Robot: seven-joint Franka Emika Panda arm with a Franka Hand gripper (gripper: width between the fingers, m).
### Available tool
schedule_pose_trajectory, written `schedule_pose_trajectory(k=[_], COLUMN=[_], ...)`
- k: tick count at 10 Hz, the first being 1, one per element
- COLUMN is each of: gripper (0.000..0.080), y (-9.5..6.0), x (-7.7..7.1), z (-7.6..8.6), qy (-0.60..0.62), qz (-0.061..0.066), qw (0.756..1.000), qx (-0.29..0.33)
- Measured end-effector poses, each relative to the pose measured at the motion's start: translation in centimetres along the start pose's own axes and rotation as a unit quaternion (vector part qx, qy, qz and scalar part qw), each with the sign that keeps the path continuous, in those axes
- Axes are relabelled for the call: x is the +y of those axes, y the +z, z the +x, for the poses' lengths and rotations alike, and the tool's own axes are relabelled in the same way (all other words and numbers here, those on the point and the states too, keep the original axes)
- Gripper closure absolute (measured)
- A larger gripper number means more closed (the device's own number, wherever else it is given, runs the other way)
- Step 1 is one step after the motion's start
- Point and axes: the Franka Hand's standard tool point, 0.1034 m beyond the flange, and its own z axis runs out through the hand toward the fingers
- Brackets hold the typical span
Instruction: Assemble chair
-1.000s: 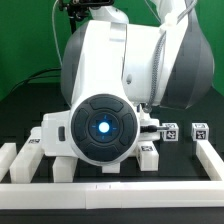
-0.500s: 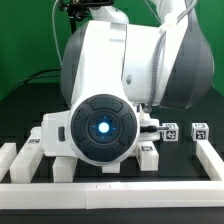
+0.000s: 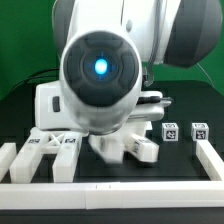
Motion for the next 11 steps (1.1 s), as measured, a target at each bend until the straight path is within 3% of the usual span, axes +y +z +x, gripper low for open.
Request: schedule_pose_trajectory(k=[1, 2, 3, 5, 7, 9, 11], gripper=[0.0151, 0.0151, 0.0151, 0.0151, 0.0151, 0.0151, 0.0151], y=[-0.4, 0.4, 0.1, -1.0, -4.2, -4.8, -4.1], x=[0.0, 0.1, 0.2, -0.1, 1.0, 2.5, 3.6], z=[-0.4, 0.7, 3.2, 1.9, 0.8, -0.2, -1.9], qy=[0.001, 0.004, 0.004, 0.003, -0.019, -0.027, -0.020], qz=[0.000, -0.002, -0.015, -0.011, -0.019, -0.025, -0.031], qw=[1.000, 1.000, 0.994, 0.985, 0.972, 0.955, 0.932], qx=[0.013, 0.031, 0.104, 0.172, 0.233, 0.295, 0.362])
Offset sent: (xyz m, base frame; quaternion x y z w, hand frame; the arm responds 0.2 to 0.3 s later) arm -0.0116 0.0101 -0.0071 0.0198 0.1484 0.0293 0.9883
